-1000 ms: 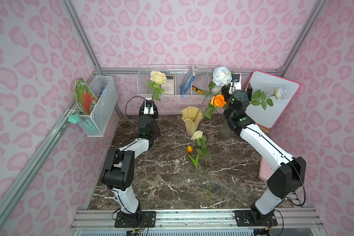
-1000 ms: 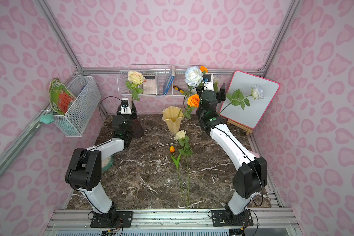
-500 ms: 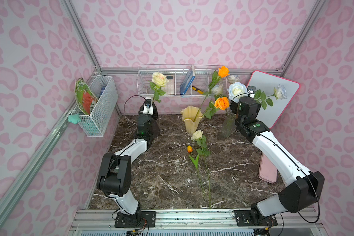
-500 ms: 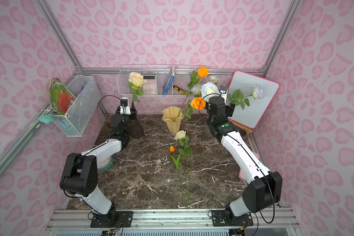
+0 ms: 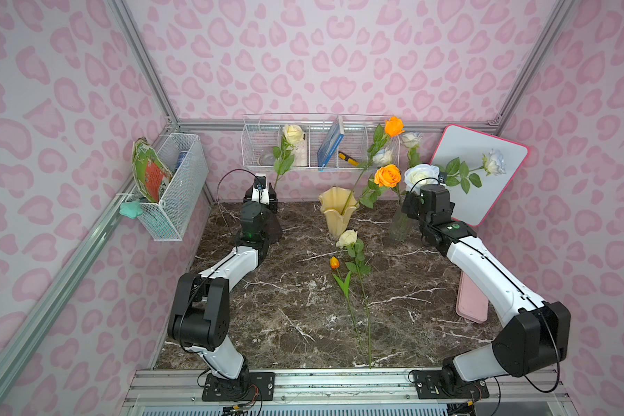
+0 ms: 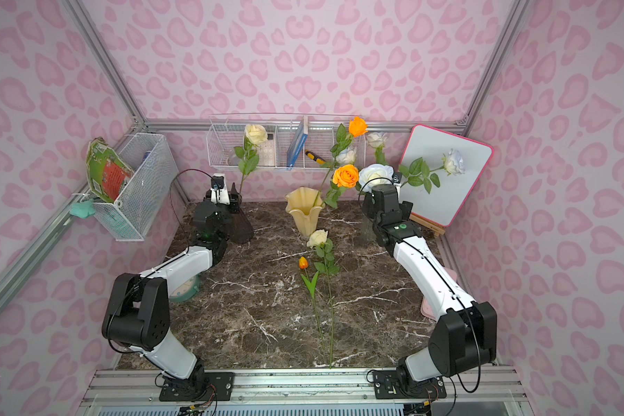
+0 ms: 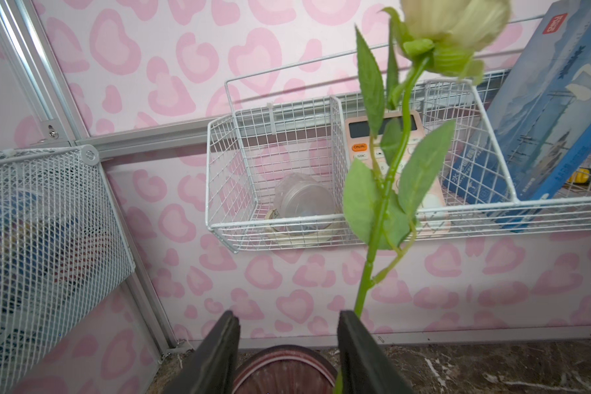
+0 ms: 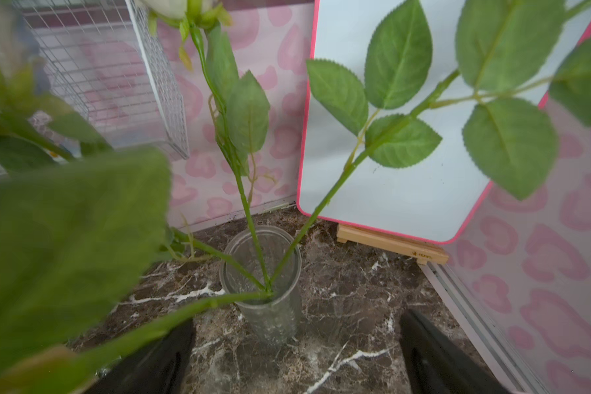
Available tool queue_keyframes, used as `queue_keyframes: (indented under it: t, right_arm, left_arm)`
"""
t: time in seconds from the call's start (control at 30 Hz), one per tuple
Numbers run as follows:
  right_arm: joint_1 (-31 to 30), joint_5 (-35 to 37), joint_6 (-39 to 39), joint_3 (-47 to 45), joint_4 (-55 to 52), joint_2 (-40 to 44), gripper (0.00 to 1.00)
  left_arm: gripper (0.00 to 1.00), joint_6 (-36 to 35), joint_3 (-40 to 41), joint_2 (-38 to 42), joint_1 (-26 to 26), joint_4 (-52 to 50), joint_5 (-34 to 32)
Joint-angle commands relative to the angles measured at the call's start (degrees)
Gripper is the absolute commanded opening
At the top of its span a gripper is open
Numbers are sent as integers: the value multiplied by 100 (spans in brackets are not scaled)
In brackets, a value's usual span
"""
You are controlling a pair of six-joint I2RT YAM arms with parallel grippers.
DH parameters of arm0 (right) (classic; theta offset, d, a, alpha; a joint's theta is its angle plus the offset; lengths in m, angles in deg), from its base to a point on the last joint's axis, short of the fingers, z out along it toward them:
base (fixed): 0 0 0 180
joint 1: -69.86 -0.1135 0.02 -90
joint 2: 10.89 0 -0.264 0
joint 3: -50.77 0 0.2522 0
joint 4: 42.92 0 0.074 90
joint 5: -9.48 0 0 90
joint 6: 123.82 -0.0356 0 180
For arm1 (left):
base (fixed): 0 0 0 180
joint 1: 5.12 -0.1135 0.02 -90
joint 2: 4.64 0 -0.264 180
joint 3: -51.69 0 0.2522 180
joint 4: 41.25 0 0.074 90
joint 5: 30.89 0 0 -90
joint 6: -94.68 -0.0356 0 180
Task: Arrange the flowers in different vases according to their colors
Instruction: Insert the flower into the vase.
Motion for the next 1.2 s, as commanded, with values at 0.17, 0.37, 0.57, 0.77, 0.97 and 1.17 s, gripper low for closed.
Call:
queue_keyframes:
  t: [0.17, 0.37, 0.57, 0.77, 0.97, 1.17]
  right_arm:
    - [72, -709, -231, -350, -372, 393, 96]
    - [57, -1030, -189, -834, -503, 974, 98]
    - [61, -1175, -125, -965, -875, 1286, 99]
    - [72, -1378, -107, -1061, -1424, 1609, 99]
    - [55, -1856, -285, -1350, -1918, 2145, 99]
    - [-279, -2353, -736, -1985, -2330, 2871, 98]
  left_arm:
    - [53, 76, 108, 218, 6, -109, -94]
    - [56, 183, 224, 626, 9, -258, -127]
    - [57, 376, 350, 1172, 47, -651, -124]
    - [57, 483, 438, 1848, 122, -1396, 72]
    - [55, 535, 443, 2626, 254, -2668, 451]
    - [51, 1151, 627, 3768, 896, -4420, 15]
